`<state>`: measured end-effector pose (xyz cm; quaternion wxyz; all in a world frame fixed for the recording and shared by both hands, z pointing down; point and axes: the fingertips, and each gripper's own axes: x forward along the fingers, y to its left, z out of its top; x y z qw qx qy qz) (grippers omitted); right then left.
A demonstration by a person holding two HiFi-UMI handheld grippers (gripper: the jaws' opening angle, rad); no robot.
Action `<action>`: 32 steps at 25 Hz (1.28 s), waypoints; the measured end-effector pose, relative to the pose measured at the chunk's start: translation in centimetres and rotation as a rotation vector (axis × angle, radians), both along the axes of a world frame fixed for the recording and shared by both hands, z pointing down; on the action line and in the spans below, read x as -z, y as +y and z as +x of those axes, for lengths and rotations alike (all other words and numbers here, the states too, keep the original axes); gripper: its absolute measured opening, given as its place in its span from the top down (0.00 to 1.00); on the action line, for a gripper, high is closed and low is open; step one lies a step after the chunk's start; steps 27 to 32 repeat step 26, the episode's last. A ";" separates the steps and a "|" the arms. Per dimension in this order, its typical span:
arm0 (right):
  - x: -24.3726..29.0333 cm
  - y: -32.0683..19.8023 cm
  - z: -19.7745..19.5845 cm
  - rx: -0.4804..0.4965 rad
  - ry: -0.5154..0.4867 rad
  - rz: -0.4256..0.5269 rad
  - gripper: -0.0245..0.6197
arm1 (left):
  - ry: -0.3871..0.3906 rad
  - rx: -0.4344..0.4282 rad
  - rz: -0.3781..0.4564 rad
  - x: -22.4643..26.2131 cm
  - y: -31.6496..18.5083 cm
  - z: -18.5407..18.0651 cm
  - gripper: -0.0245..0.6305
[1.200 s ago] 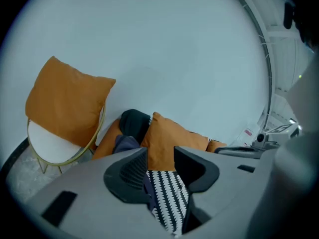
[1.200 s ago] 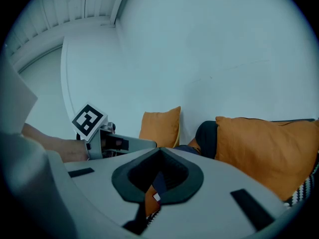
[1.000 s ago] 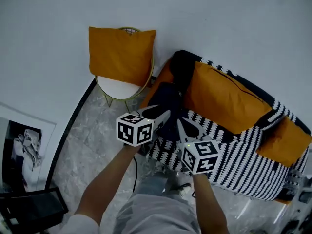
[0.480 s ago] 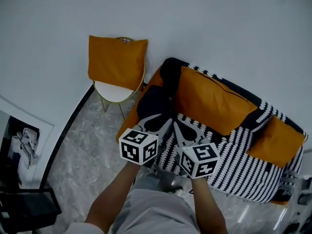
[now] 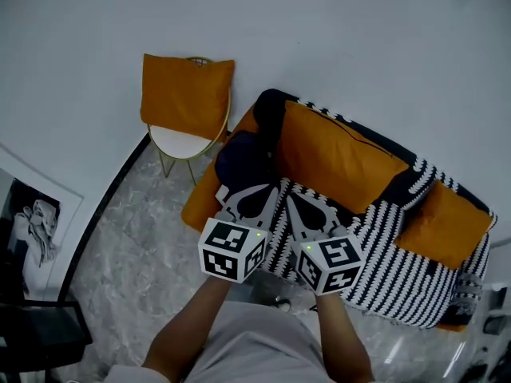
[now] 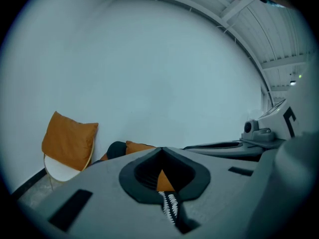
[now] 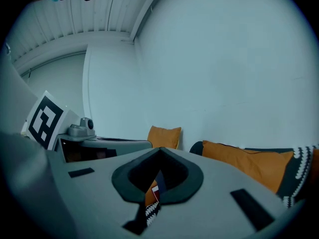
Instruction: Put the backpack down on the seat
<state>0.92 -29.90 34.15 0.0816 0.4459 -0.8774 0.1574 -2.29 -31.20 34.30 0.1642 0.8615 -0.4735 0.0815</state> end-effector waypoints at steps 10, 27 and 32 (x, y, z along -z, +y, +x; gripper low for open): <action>0.7 3.1 1.6 0.022 0.042 0.032 0.96 | -0.015 0.023 0.027 0.6 3.4 1.9 0.96; 0.0 5.0 2.7 0.032 0.043 0.031 0.96 | -0.021 0.009 0.009 -0.5 5.9 3.6 0.96; 0.0 5.0 2.7 0.032 0.043 0.031 0.96 | -0.021 0.009 0.009 -0.5 5.9 3.6 0.96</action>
